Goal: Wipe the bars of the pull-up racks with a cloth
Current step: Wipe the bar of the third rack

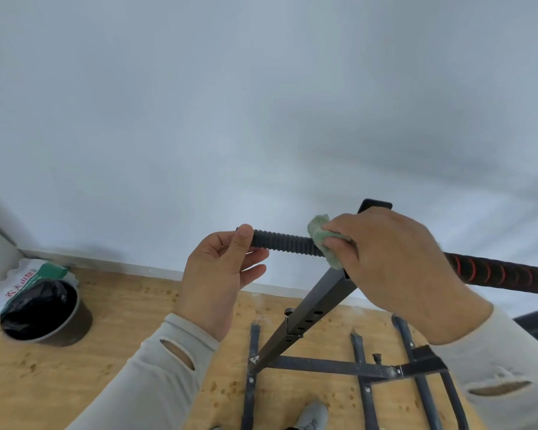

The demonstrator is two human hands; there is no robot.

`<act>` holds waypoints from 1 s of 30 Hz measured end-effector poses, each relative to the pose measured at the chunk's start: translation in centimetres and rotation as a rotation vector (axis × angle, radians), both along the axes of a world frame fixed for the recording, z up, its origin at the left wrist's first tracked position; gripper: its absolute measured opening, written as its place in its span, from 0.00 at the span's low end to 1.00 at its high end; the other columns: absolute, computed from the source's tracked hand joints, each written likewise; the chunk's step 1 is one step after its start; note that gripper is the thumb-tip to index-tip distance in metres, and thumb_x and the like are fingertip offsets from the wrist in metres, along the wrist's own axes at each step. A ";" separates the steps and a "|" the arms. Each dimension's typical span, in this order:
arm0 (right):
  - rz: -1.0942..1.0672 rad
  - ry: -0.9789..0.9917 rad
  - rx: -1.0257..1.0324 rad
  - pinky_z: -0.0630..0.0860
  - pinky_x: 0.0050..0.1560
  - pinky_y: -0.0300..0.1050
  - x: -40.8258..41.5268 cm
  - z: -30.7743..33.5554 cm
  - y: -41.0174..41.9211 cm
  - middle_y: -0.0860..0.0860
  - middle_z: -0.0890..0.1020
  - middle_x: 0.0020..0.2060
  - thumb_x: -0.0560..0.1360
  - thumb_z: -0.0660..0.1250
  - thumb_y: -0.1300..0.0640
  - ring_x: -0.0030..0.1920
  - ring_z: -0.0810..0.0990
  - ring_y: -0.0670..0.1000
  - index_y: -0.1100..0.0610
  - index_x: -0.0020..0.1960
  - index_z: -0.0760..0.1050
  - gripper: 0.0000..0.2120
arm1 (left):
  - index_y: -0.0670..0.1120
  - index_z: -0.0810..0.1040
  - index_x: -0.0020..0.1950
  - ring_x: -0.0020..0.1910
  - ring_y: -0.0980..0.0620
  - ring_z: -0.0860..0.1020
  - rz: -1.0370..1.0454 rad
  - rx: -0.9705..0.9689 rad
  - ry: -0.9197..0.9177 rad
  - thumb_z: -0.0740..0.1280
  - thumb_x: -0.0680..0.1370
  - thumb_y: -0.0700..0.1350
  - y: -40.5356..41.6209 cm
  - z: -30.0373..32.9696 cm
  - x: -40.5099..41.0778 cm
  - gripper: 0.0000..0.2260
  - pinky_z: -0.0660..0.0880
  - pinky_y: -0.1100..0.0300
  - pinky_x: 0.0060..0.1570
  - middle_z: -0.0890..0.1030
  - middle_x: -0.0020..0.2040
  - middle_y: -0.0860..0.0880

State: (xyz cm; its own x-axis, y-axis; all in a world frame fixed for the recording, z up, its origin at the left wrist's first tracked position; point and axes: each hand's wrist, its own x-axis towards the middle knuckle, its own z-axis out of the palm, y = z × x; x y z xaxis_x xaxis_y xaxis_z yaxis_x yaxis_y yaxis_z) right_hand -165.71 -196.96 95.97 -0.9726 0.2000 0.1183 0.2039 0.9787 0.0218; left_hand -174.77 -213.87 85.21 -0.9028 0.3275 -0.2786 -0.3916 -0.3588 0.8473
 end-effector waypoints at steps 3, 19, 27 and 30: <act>0.010 -0.027 0.043 0.67 0.44 0.45 -0.7 -1.4 0.0 0.49 0.84 0.45 0.83 0.61 0.47 0.49 0.78 0.51 0.51 0.55 0.82 0.13 | 0.41 0.79 0.59 0.53 0.45 0.85 -0.023 0.105 -0.053 0.67 0.79 0.50 -0.3 0.1 -0.4 0.15 0.83 0.52 0.50 0.86 0.53 0.44; 0.135 -0.087 0.145 0.77 0.36 0.51 -1.2 -0.7 -0.6 0.45 0.76 0.33 0.77 0.68 0.60 0.38 0.74 0.51 0.47 0.47 0.74 0.08 | 0.42 0.82 0.54 0.50 0.44 0.86 0.052 0.022 0.052 0.68 0.74 0.53 -0.5 0.0 0.1 0.16 0.84 0.54 0.47 0.87 0.49 0.45; 0.271 0.136 0.059 0.71 0.32 0.43 -4.5 -3.6 -6.4 0.45 0.77 0.32 0.71 0.65 0.61 0.35 0.74 0.52 0.51 0.42 0.77 0.07 | 0.40 0.80 0.45 0.36 0.50 0.83 -0.036 0.079 0.002 0.64 0.82 0.48 -0.4 0.6 0.0 0.13 0.81 0.60 0.35 0.84 0.37 0.47; 0.322 0.194 0.124 0.71 0.34 0.46 -5.1 -4.6 -7.0 0.47 0.79 0.38 0.71 0.53 0.62 0.38 0.74 0.53 0.52 0.50 0.79 0.18 | 0.41 0.78 0.40 0.30 0.54 0.79 -0.054 0.073 -0.016 0.61 0.85 0.42 -0.7 1.0 -0.2 0.15 0.78 0.64 0.30 0.81 0.32 0.49</act>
